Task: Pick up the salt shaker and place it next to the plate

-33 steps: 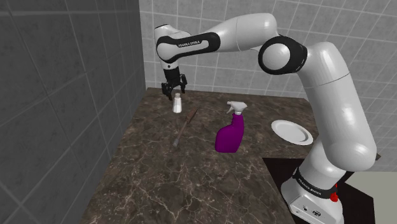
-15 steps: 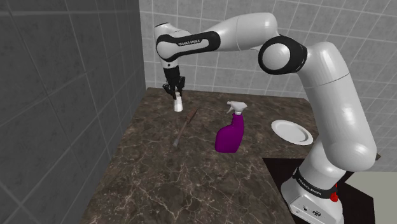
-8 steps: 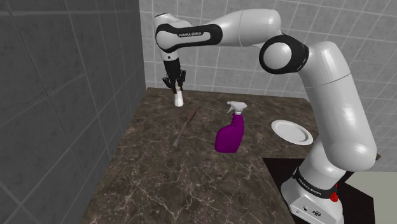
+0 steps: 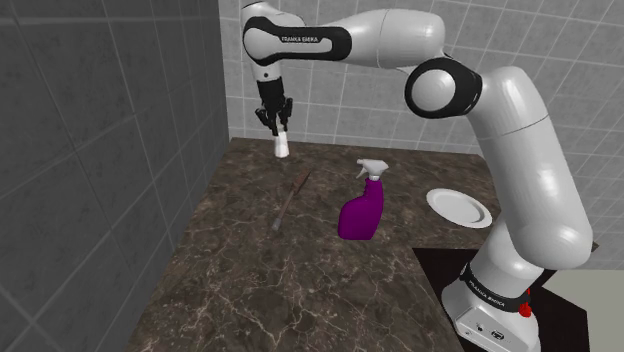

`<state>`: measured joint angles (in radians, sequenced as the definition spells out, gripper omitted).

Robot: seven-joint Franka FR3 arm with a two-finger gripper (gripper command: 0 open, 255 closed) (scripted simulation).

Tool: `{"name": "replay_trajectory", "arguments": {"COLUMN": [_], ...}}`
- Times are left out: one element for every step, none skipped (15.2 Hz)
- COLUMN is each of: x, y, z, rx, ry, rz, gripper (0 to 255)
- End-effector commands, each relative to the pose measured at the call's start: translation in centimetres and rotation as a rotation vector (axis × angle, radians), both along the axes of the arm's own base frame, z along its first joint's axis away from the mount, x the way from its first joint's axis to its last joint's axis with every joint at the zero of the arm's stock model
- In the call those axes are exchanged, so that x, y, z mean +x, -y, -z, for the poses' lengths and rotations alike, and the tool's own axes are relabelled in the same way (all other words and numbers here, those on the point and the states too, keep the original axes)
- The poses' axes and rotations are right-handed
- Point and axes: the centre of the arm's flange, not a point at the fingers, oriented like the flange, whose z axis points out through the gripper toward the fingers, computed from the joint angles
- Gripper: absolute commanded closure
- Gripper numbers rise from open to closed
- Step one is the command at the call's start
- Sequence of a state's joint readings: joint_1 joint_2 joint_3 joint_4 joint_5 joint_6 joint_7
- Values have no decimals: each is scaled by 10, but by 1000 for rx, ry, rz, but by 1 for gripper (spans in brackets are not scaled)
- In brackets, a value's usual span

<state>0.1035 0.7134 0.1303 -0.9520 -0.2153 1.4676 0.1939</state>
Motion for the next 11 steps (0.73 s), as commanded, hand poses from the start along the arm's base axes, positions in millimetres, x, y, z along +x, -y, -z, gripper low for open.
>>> {"name": "replay_trajectory", "arguments": {"x": [-9,-18,-26,-35,-44,-52,-61,-70,-78,-87,-96], "y": [9,19,29,39,49,58,68,78,88,98,107], "z": [-5,-6,-8,-10,-12,-14,-15,-17,-19,-21,-22], "rx": [0,0,0,0,0,0,0,0,0,0,0], "ry": [0,0,0,0,0,0,0,0,0,0,0], "rz": [0,0,0,0,0,0,0,0,0,0,0], "gripper": [255,255,255,255,255,255,255,255,255,255,255]}}
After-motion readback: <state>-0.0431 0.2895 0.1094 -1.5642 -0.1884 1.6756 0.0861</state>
